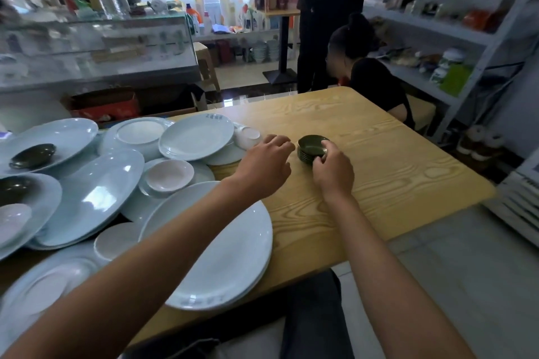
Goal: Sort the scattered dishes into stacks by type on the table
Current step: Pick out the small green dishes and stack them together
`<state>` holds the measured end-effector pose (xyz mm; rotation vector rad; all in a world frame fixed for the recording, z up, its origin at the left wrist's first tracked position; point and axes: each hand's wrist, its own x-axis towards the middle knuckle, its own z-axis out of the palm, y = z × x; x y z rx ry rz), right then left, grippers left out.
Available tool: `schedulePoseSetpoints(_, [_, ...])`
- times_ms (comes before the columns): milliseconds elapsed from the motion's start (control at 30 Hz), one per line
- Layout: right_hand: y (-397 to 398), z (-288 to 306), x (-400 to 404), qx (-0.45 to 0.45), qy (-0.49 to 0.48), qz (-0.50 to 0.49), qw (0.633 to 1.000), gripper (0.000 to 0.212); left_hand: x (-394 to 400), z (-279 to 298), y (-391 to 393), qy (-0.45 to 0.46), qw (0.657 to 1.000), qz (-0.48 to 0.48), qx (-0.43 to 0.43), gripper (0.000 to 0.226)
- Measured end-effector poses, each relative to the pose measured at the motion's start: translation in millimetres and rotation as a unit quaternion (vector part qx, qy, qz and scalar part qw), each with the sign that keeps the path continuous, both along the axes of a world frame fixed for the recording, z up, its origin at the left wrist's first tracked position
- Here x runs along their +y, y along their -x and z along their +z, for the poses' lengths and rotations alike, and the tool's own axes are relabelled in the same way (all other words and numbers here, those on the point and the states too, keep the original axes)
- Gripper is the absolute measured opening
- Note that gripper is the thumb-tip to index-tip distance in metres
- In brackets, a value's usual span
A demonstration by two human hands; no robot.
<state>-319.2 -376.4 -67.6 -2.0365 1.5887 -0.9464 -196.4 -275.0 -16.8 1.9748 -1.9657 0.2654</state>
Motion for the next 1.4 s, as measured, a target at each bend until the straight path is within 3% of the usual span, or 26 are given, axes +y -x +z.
schedulePoseSetpoints(167, [-13.2,11.9,24.4,0.04,0.047,0.013,0.998,0.047,13.5,1.8,-14.2,0.006,1.0,0.029,-0.003,0.037])
schedulePoseSetpoints(400, [-80.1,32.7,77.1,0.045,0.158,0.166,0.972,0.042,59.4,12.3,-64.8,0.032,0.993,0.113,0.009,0.037])
schedulePoseSetpoints(1000, [-267.2,46.0,231.8,0.067,0.164,0.466,0.867,0.05,251.8,3.1,-235.3,0.055,0.909,0.411,0.041,0.038])
schedulePoseSetpoints(1133, [-288.5,43.5,254.6,0.067,0.154,0.491,0.855,0.047,272.9,-8.8,-265.5,0.014,0.893,0.446,0.062,0.037])
schedulePoseSetpoints(1300, [-298.2,38.5,260.8,0.064,0.135,0.498,0.854,0.045,270.7,-22.2,-292.8,-0.088,0.888,0.452,0.0,0.033])
schedulePoseSetpoints(1400, [-299.5,36.4,257.8,0.076,0.132,0.494,0.856,0.045,266.0,-26.5,-303.4,-0.148,0.881,0.449,0.024,0.035])
